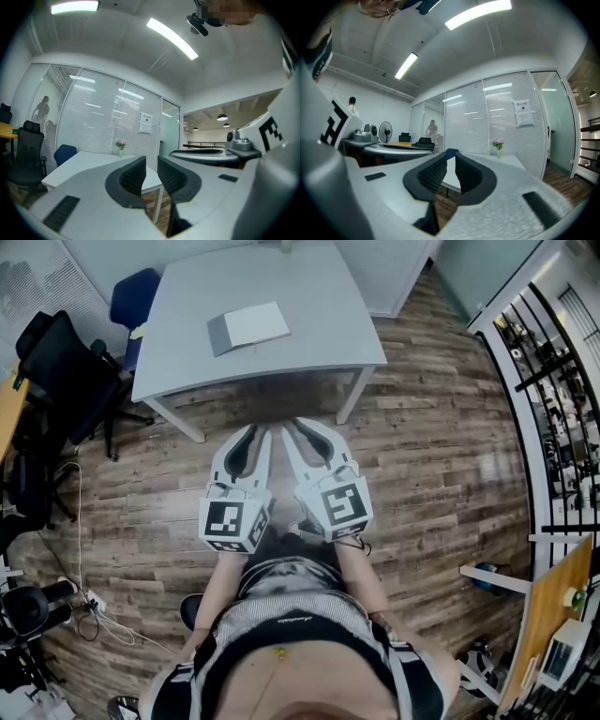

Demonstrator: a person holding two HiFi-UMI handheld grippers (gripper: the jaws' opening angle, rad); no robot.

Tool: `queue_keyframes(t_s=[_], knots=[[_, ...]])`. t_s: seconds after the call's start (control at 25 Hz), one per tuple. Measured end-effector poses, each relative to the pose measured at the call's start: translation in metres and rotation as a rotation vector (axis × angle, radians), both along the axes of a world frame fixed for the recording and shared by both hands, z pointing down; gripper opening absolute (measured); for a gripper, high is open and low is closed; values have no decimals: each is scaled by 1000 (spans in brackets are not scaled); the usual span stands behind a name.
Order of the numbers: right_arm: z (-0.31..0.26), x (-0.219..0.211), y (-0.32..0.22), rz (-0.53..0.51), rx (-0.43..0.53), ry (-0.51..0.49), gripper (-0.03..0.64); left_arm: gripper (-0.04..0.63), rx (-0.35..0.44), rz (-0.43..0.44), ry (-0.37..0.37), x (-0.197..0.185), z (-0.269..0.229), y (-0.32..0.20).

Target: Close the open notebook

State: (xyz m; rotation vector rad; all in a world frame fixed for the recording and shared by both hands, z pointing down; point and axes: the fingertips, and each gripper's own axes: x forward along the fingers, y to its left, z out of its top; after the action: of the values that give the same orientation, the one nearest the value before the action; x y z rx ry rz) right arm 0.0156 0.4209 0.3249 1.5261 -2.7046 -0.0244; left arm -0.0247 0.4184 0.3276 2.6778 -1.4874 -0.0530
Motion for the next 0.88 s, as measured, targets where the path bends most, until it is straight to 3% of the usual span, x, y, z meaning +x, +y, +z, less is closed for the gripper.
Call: queue_keyframes(t_s=[0.48, 0.88], knots=[[3, 4, -19, 5, -15, -12, 63, 69, -6, 43, -17, 10, 1, -16], [-1, -6, -75, 21, 5, -7, 63, 69, 1, 69, 1, 3, -2, -75]])
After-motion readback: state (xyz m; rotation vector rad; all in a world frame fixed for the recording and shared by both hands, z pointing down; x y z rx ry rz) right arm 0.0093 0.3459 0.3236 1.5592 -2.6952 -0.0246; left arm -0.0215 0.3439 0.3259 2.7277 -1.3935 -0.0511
